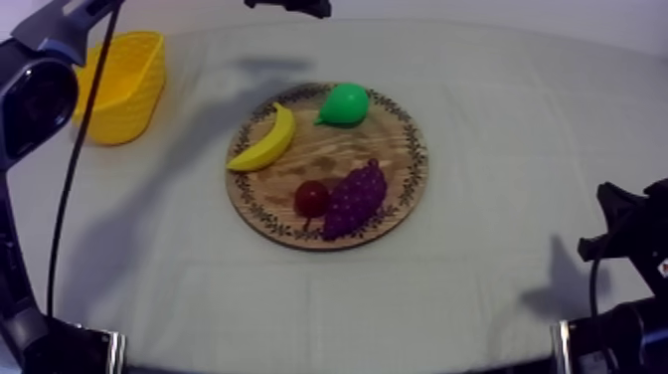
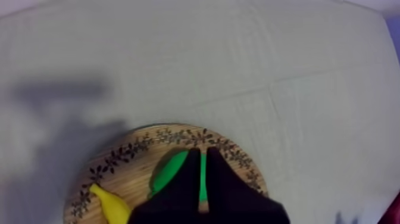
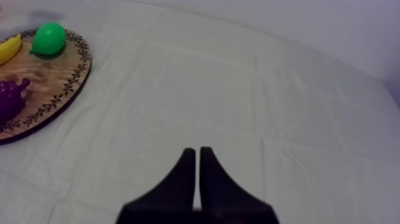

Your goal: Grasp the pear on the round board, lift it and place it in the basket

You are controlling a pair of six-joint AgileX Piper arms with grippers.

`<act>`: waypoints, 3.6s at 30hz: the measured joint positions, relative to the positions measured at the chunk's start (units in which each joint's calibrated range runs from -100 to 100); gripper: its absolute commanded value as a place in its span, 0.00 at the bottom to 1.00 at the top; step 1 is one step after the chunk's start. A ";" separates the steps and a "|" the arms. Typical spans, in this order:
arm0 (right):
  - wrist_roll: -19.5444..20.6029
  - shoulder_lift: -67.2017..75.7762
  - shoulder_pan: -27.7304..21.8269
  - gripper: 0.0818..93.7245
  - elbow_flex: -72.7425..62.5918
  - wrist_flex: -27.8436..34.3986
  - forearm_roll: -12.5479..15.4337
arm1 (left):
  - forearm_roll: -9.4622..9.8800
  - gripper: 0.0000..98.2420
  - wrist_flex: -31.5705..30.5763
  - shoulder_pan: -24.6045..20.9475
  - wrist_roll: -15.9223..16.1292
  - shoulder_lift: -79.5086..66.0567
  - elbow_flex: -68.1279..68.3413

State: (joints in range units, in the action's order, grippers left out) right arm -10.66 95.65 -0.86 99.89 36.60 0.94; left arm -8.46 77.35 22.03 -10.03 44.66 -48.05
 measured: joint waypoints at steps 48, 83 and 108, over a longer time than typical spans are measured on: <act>-0.02 0.00 0.00 0.00 0.00 0.00 0.00 | 0.98 0.64 16.84 1.09 34.09 -2.07 3.24; -0.01 0.00 0.00 0.00 0.00 0.00 0.00 | -0.12 0.79 17.51 3.27 31.04 16.20 -7.50; -0.04 0.00 0.00 0.00 0.00 0.00 0.00 | 0.73 0.53 17.89 3.77 27.63 22.93 -13.10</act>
State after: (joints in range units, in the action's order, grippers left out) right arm -10.70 95.65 -0.86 99.89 36.60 0.94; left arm -7.73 95.24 25.79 17.60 67.59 -61.14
